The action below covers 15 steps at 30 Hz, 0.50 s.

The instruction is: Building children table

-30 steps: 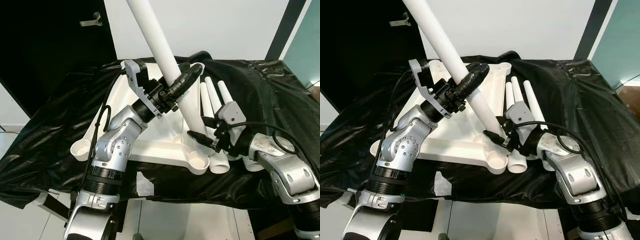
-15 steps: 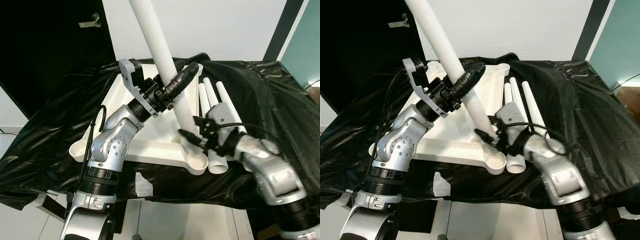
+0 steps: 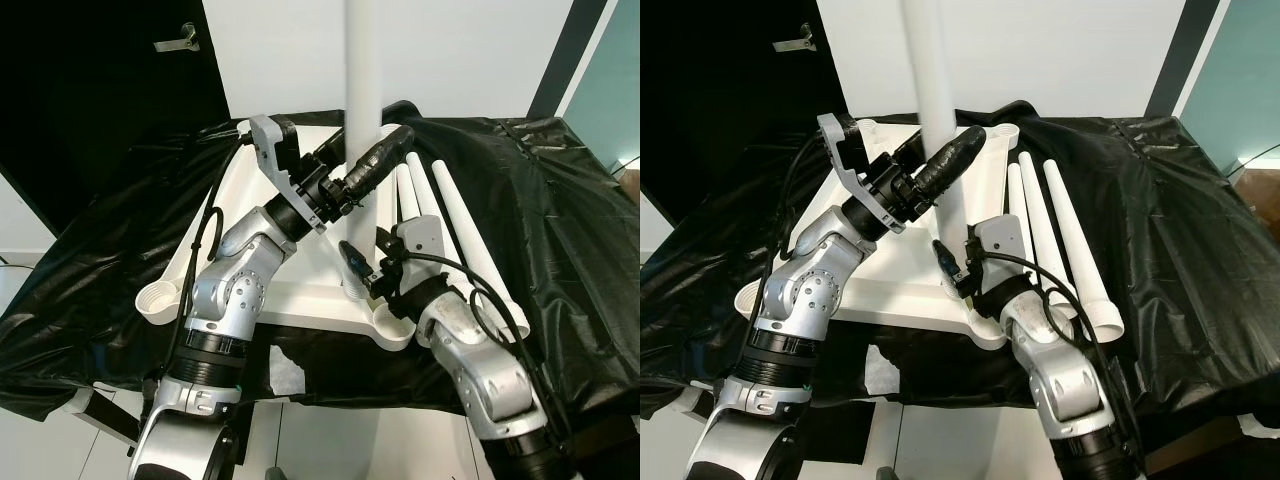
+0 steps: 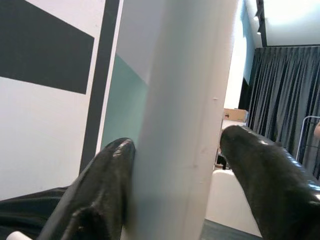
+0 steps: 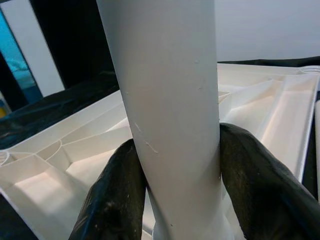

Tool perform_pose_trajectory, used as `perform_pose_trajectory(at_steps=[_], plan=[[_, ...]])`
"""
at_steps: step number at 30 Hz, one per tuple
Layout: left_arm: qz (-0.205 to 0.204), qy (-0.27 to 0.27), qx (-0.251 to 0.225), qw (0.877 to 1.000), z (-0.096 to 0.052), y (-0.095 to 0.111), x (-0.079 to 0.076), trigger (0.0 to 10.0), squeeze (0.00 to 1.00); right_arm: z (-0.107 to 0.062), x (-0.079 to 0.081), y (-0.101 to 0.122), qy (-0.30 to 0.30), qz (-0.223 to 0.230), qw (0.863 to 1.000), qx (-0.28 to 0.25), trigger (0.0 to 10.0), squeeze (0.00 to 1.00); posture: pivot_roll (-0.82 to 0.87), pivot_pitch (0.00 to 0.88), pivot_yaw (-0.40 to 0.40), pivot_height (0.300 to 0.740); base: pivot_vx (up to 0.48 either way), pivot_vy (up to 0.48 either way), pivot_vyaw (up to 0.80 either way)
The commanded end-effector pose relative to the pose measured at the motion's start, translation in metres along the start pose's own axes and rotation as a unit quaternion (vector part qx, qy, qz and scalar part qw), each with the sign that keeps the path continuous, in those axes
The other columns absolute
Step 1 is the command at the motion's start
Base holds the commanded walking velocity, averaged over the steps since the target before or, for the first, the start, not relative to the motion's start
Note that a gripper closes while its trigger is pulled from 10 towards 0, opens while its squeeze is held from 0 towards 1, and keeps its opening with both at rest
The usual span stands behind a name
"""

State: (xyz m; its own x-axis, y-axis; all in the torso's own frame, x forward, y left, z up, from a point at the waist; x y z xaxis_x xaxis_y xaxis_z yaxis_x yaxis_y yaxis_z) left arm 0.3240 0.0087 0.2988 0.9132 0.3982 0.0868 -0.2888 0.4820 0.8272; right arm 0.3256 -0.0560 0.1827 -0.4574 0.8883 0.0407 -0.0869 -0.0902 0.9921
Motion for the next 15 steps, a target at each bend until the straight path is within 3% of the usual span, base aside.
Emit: perform_pose_trajectory(at_steps=[1,2,3,5,6,7,15], plan=[[0.002,-0.023,-0.004,1.0,0.002,0.002,-0.006,0.9,0.0,-0.003,-0.004,-0.012,-0.013,-0.006,1.0,0.024,0.0,0.0,-0.14,0.013,0.059,0.74,0.0,0.0,0.0],[0.002,-0.023,-0.004,1.0,0.002,0.002,-0.006,0.9,0.0,-0.003,-0.004,-0.012,-0.013,-0.006,1.0,0.024,0.0,0.0,-0.14,0.013,0.059,0.74,0.0,0.0,0.0],[-0.007,-0.028,-0.009,1.0,0.002,0.003,-0.007,0.0,0.0,-0.002,-0.005,-0.011,-0.013,-0.012,1.0,0.023,0.0,0.0,-0.14,0.011,0.056,0.74,0.0,0.0,0.0],[-0.012,-0.032,-0.012,0.999,0.002,0.004,-0.008,0.0,0.0,-0.002,-0.005,-0.01,-0.017,-0.016,1.0,0.022,0.0,0.0,-0.14,0.011,0.056,0.74,0.0,0.0,0.0],[-0.016,-0.036,-0.015,0.999,0.002,0.004,-0.009,0.0,0.0,-0.001,-0.005,-0.008,-0.016,-0.024,0.999,0.02,4.7,0.0,-0.14,0.01,0.055,0.74,0.0,0.0,0.0],[-0.018,-0.041,-0.016,0.999,0.002,0.005,-0.01,0.0,0.0,0.0,-0.005,-0.006,-0.017,-0.031,0.999,0.017,10.0,0.0,-0.14,0.011,0.052,0.74,0.0,0.0,0.0],[-0.021,-0.049,-0.015,0.998,0.0,0.003,-0.013,0.0,0.0,0.003,-0.008,-0.002,-0.018,-0.058,0.998,0.012,10.0,0.0,-0.14,0.01,0.044,0.74,0.0,0.0,0.0]])
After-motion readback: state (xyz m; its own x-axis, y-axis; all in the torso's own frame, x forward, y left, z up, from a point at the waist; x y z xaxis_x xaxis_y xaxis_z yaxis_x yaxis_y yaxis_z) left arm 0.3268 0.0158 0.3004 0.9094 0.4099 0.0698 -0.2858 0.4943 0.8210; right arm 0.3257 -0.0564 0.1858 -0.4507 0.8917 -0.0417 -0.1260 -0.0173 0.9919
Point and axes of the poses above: a point about 5 cm out from each wrist's last joint towards the gripper, its own z axis pointing out of the wrist towards the gripper, its own y axis along the axis of the wrist's last joint, x = y × z, the point moved 6 cm from there along z, pointing out of the wrist towards the gripper, and after that the axes turned 8 degrees about z, right-handed, at the moved point
